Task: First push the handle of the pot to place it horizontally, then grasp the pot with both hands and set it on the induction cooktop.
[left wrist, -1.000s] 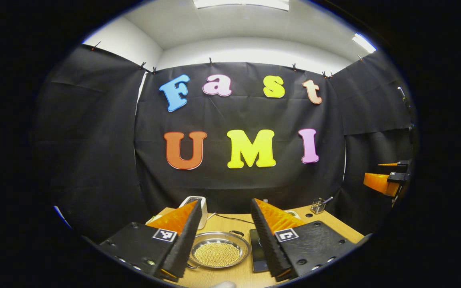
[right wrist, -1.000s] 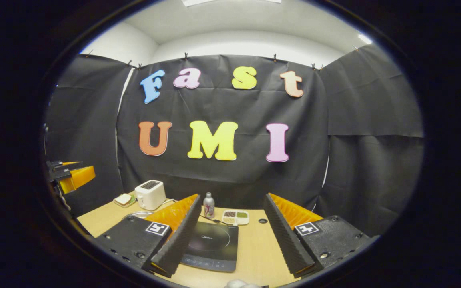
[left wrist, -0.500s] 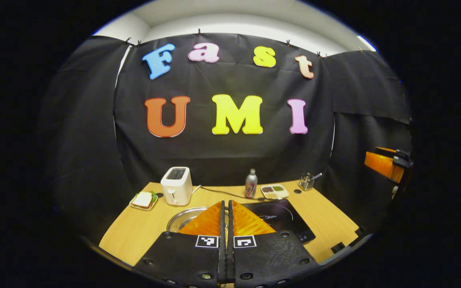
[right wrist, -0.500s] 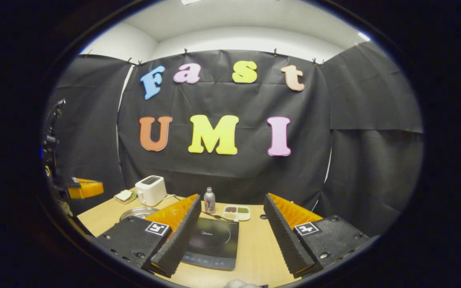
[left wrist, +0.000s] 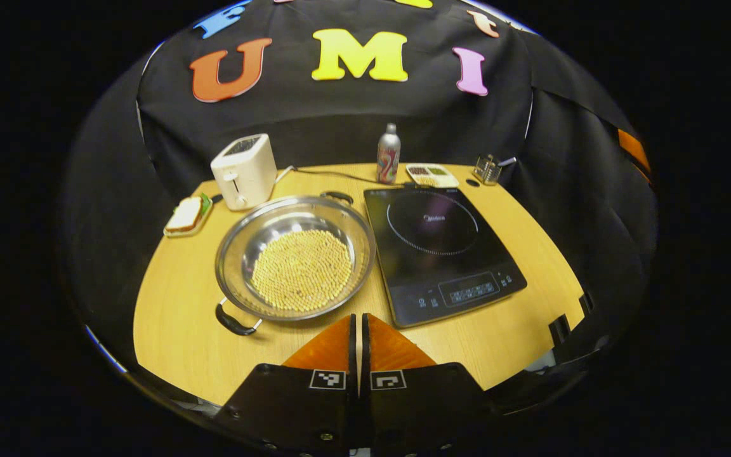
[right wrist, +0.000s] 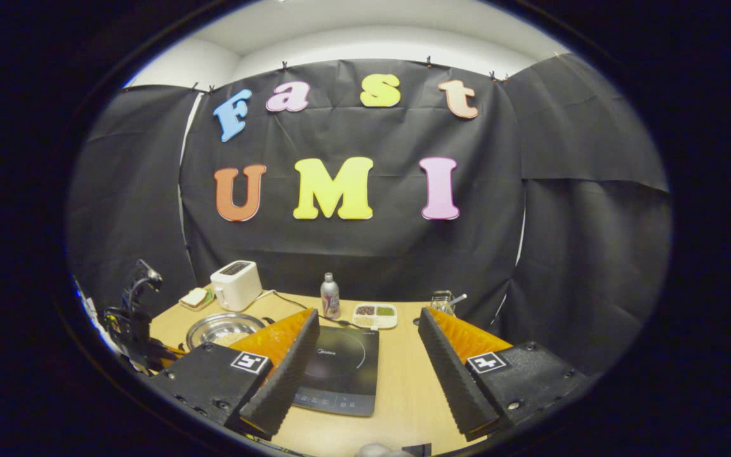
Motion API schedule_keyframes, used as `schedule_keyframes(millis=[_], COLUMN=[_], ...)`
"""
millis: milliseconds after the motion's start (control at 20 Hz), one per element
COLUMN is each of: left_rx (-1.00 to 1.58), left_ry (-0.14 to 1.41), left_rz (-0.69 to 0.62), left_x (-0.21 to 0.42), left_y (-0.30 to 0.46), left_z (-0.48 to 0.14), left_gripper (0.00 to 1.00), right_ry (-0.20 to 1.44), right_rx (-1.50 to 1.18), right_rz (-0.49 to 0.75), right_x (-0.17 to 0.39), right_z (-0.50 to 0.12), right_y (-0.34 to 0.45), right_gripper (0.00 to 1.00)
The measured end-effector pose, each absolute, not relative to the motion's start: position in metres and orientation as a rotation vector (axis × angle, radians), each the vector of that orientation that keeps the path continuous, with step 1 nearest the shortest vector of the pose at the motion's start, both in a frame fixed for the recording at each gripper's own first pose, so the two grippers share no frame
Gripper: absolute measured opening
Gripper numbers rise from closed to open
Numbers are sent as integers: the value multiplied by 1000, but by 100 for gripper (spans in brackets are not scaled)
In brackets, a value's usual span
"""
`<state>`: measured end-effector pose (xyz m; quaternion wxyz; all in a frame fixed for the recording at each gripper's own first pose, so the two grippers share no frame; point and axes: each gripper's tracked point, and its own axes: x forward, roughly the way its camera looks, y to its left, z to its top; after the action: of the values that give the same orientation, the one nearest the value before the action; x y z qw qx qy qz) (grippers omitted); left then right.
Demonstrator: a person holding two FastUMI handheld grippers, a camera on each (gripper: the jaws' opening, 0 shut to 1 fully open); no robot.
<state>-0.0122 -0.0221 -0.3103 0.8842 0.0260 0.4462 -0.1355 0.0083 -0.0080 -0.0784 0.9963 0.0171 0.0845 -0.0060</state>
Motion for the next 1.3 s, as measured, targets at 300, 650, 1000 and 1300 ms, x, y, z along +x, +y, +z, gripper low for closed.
schedule_keyframes(millis=[300,650,1000,1300], left_rx=[130,200,251,257], left_ry=[1039,1170,1244,1279], left_rz=[-259,-263,-262,-261], left_x=[0,20,24,27], left_y=[7,36,66,84], left_z=[-356,-386,-397,-398], left_gripper=[0,0,10,0], right_ry=[197,215,258,262], right_rx=[27,41,64,79], right_rz=[-17,-24,-36,-44], right_x=[13,16,18,22], right_z=[-88,-98,-115,-114], right_y=[-12,-14,-22,-31], right_gripper=[96,97,96,96])
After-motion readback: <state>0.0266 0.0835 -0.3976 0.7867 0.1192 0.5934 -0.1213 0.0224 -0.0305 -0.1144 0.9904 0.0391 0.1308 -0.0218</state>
